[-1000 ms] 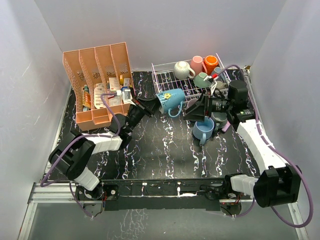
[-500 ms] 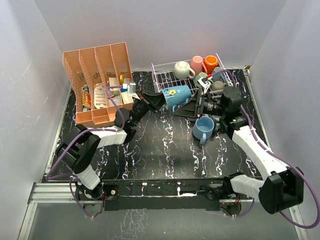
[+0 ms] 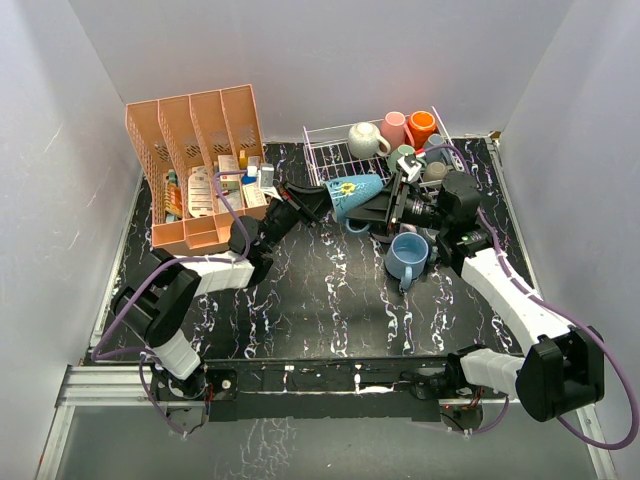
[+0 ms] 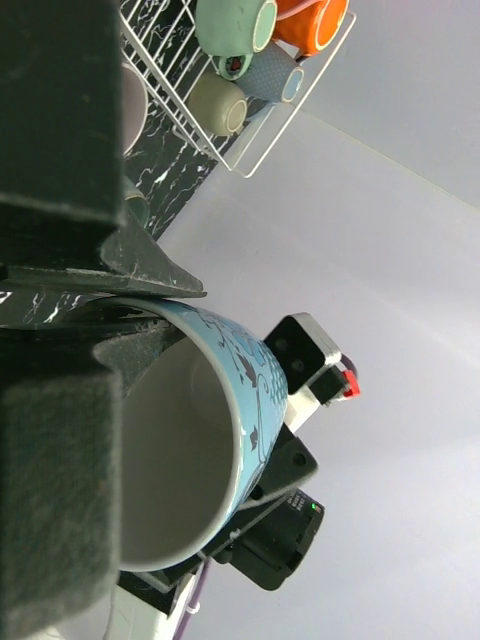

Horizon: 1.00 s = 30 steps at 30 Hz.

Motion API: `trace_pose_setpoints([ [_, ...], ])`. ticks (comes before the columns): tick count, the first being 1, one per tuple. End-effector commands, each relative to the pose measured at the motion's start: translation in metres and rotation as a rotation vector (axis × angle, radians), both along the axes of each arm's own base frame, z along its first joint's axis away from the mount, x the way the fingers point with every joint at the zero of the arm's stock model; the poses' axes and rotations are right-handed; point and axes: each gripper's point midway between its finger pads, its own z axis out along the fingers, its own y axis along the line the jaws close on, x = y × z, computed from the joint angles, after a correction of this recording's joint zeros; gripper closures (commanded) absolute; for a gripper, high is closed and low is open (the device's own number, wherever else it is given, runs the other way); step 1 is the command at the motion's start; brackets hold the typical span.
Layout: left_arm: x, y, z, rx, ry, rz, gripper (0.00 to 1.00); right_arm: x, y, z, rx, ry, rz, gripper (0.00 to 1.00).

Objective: Load the cups into the dish rack
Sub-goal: Turn the cup upside down in the dish rack.

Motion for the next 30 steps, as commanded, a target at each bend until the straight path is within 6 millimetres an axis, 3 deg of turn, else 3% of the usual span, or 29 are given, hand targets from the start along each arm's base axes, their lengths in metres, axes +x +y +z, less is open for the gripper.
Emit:
trace_pose_setpoints([
  [1, -0.033, 0.027, 0.073, -0.177, -0.27, 0.022, 1.0, -0.001, 0.001, 0.026, 0.043, -0.067, -0.006, 0.53],
  [5, -0.031, 0.028, 0.068, -0.172, -0.255, 0.029, 1.0, -0.005, 0.0, 0.021, 0.041, -0.062, -0.004, 0.82],
  [7, -0.03, 0.03, 0.066, -0.177, -0.241, 0.038, 1.0, -0.006, 0.0, 0.018, 0.039, -0.063, 0.0, 0.92],
  [8, -0.03, 0.031, 0.066, -0.178, -0.237, 0.043, 1.0, -0.008, -0.001, 0.017, 0.04, -0.068, 0.003, 0.92],
  [13, -0.031, 0.04, 0.06, -0.183, -0.211, 0.074, 0.62, -0.011, -0.001, 0.015, 0.049, -0.09, 0.018, 0.92],
  [20, -0.037, 0.06, 0.039, -0.166, -0.148, 0.139, 0.32, -0.008, -0.003, 0.021, 0.063, -0.15, 0.026, 0.92],
  [30, -0.054, 0.096, -0.003, -0.009, -0.025, 0.256, 0.2, 0.002, -0.015, 0.024, 0.058, -0.249, -0.001, 0.92],
])
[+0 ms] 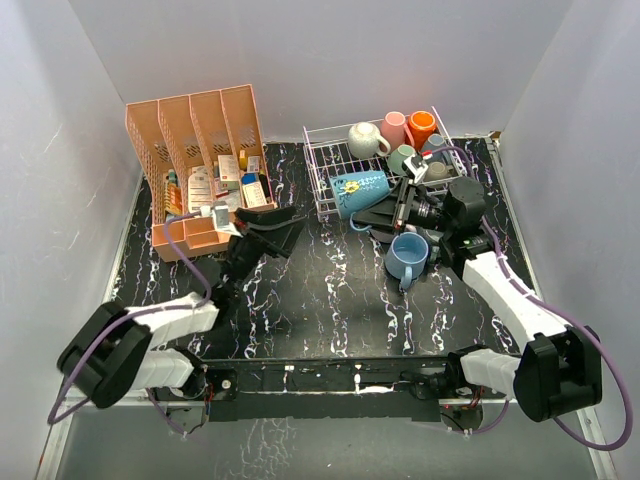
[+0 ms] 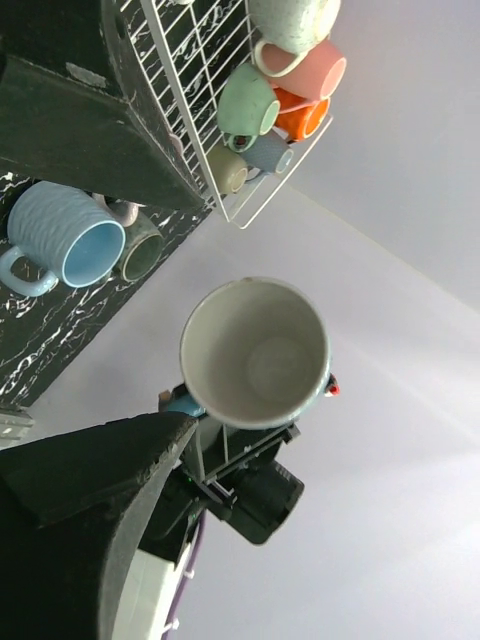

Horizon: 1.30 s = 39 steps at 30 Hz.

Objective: Load the cups into the dish rack
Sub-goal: Turn the cup upside down in the dish rack.

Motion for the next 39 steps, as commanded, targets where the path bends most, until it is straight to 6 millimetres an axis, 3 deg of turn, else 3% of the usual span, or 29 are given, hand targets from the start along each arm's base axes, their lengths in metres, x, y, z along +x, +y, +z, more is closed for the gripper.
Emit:
trace_pose_setpoints([
  [1, -0.01, 0.023, 0.007, 0.048, -0.03, 0.082, 0.19, 0.001, -0.006, 0.031, 0.03, -0.226, -0.004, 0.92],
  [10, -0.034, 0.047, -0.039, 0.214, 0.116, 0.108, 0.09, 0.025, -0.011, 0.042, -0.029, -0.406, 0.017, 0.92],
  [21, -0.058, 0.076, -0.07, 0.235, 0.207, 0.155, 0.06, 0.087, -0.016, 0.048, -0.172, -0.592, -0.012, 0.92],
  [32, -0.062, 0.083, -0.072, 0.264, 0.23, 0.174, 0.06, 0.155, -0.022, 0.043, -0.263, -0.659, -0.096, 0.92],
  [39, -0.063, 0.086, -0.075, 0.275, 0.247, 0.181, 0.06, 0.197, -0.026, 0.022, -0.354, -0.691, -0.148, 0.92],
])
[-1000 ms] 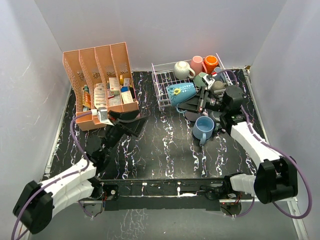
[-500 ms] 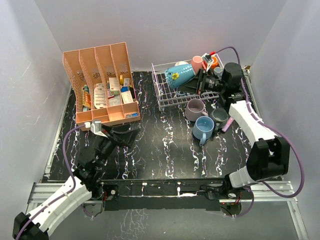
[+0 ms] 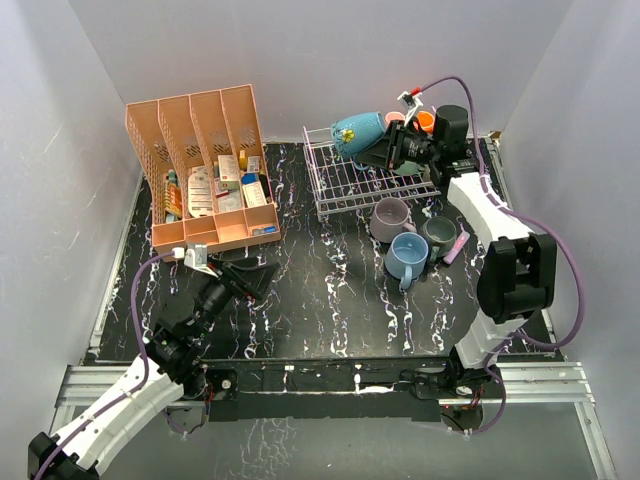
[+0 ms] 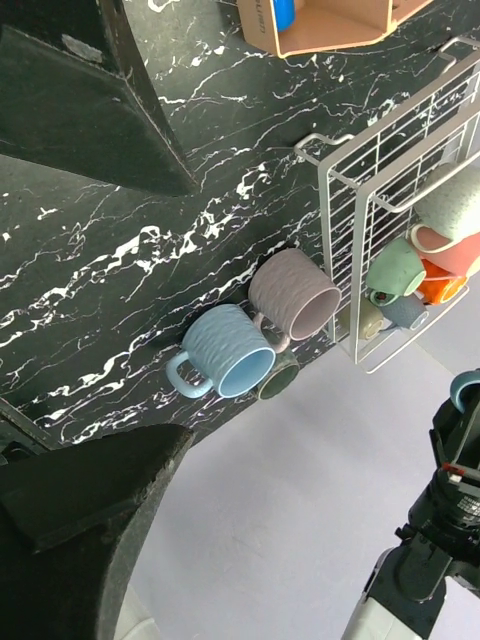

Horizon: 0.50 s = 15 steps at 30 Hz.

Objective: Load the cups into the dish rack
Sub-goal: Turn the cup upside down in the dish rack.

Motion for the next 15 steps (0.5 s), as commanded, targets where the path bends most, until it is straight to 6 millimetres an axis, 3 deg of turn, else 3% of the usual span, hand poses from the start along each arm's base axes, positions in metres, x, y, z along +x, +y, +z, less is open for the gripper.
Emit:
trace_pose_setpoints([
  [1, 0.001, 0.005, 0.013, -0.006, -0.025, 0.02, 0.06, 0.031, -0.006, 0.028, -0.06, -0.216, -0.062, 0.92],
  [7, 0.002, 0.005, 0.012, 0.0, -0.018, 0.024, 0.06, 0.078, -0.01, -0.006, -0.156, -0.212, -0.142, 0.92],
  [15, 0.002, 0.008, 0.011, 0.018, -0.009, 0.04, 0.06, 0.12, 0.003, -0.044, -0.31, -0.234, -0.215, 0.92],
])
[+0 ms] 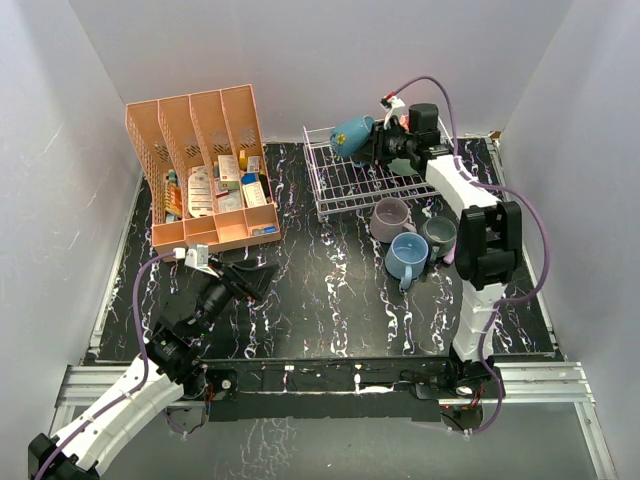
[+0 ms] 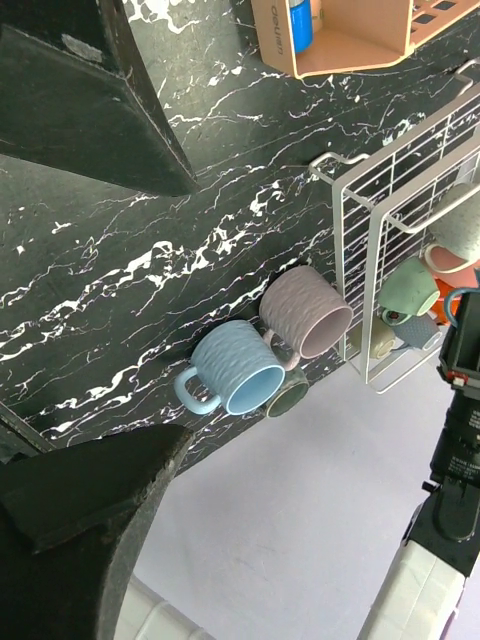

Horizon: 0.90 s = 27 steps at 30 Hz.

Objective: Load the cups into the dish rack
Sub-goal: Turn the cup upside down in the dish rack.

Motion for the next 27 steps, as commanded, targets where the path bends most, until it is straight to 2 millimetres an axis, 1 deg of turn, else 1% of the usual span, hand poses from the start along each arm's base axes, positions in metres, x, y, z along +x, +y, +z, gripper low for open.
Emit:
trace_pose_setpoints([
  [1, 0.001, 0.006, 0.02, -0.01, -0.041, 0.027, 0.06, 0.029, 0.011, 0.04, -0.088, -0.218, -0.038, 0.92],
  [5, 0.002, 0.008, 0.019, -0.003, -0.038, 0.039, 0.06, 0.043, 0.022, 0.027, -0.144, -0.237, -0.057, 0.92],
  [6, 0.003, 0.008, 0.018, 0.0, -0.037, 0.041, 0.06, 0.047, 0.024, 0.029, -0.158, -0.252, -0.065, 0.92],
  [9, 0.004, 0.009, 0.018, 0.01, -0.036, 0.047, 0.05, 0.057, 0.03, 0.02, -0.198, -0.259, -0.093, 0.92],
  [10, 0.004, 0.009, 0.018, 0.016, -0.035, 0.049, 0.05, 0.061, 0.03, 0.018, -0.209, -0.261, -0.108, 0.92],
  [14, 0.005, 0.011, 0.017, 0.031, -0.034, 0.061, 0.05, 0.07, 0.031, 0.02, -0.225, -0.284, -0.135, 0.92],
  [19, 0.008, 0.013, 0.015, 0.043, -0.036, 0.074, 0.04, 0.081, 0.031, 0.017, -0.257, -0.309, -0.162, 0.92],
  [23, 0.009, 0.012, 0.016, 0.058, -0.036, 0.074, 0.04, 0.089, 0.033, 0.011, -0.298, -0.337, -0.18, 0.92],
  [27, 0.01, 0.013, 0.018, 0.078, -0.038, 0.076, 0.04, 0.095, 0.04, 0.002, -0.328, -0.354, -0.185, 0.92],
])
